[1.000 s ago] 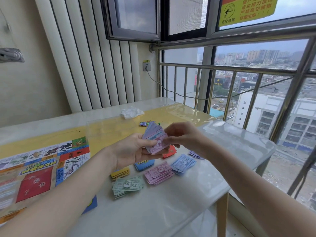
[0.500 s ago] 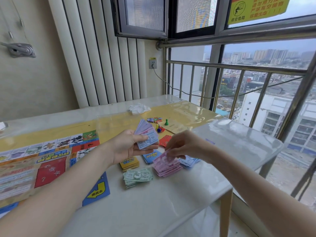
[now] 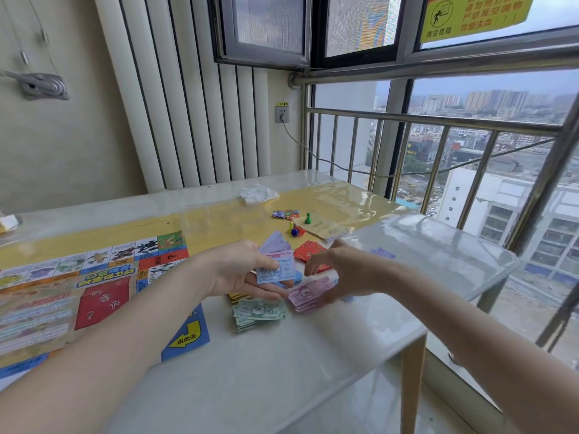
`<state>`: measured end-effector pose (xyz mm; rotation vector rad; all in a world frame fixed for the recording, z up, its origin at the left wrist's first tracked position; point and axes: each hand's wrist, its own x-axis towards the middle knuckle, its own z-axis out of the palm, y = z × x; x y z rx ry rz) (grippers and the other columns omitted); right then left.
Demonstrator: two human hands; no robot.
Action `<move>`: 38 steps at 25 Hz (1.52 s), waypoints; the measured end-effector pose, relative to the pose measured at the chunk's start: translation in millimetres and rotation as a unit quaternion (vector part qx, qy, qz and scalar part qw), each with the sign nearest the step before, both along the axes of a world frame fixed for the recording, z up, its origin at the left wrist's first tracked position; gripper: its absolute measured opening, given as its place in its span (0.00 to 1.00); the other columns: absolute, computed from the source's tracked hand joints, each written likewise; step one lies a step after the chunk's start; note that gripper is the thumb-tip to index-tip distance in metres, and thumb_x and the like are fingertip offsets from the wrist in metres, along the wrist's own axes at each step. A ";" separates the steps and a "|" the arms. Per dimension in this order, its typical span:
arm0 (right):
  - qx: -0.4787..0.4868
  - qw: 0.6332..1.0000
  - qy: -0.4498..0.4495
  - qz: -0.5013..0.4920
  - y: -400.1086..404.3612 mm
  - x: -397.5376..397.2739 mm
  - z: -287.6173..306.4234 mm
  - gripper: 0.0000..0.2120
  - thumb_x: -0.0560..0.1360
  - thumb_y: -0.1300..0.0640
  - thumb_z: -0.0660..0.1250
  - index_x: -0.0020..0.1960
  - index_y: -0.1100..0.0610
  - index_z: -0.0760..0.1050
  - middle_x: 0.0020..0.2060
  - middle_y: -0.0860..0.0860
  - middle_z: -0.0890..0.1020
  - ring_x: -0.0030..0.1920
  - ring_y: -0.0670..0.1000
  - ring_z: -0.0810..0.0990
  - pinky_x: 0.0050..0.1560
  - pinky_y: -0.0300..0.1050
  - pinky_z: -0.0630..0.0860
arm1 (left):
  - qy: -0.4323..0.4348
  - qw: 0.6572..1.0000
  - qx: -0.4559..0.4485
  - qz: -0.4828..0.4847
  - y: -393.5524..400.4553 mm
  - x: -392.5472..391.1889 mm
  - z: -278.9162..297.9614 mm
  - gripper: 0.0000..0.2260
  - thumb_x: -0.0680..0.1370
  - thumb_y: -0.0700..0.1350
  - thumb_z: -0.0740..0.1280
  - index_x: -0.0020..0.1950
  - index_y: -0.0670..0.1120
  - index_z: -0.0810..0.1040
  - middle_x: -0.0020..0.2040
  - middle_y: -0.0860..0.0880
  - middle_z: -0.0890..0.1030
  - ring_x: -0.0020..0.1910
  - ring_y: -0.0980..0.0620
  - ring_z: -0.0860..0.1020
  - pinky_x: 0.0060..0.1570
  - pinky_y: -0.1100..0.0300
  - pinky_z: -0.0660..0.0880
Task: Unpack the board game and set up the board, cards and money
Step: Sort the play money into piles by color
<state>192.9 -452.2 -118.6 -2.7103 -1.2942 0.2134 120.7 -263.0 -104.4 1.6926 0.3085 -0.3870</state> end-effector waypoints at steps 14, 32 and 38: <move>-0.023 1.000 0.000 0.008 -8.4 2.8 4.9 0.27 0.69 0.53 0.73 0.65 0.51 0.69 0.58 0.45 0.77 0.53 0.47 0.65 0.52 0.41 0.66 | 0.021 0.999 0.043 -0.023 -3.4 2.5 0.7 0.12 0.80 0.36 0.59 0.63 0.34 0.70 0.51 0.35 0.82 0.41 0.43 0.83 0.43 0.51 0.81; -0.020 0.994 -0.111 0.002 3.3 0.8 -5.0 0.17 0.72 0.65 0.63 0.59 0.54 0.72 0.54 0.50 0.78 0.56 0.52 0.68 0.54 0.45 0.69 | 0.027 0.999 0.036 -0.015 -8.8 2.6 -5.2 0.13 0.80 0.36 0.59 0.63 0.34 0.70 0.53 0.33 0.80 0.40 0.41 0.83 0.42 0.51 0.81; 0.109 0.990 -0.091 -0.021 0.0 3.9 11.7 0.10 0.74 0.63 0.65 0.54 0.57 0.78 0.49 0.51 0.81 0.49 0.48 0.75 0.53 0.39 0.72 | -0.007 1.000 -0.003 0.007 -3.3 1.6 5.4 0.09 0.79 0.36 0.61 0.58 0.36 0.72 0.48 0.37 0.83 0.38 0.45 0.84 0.40 0.54 0.81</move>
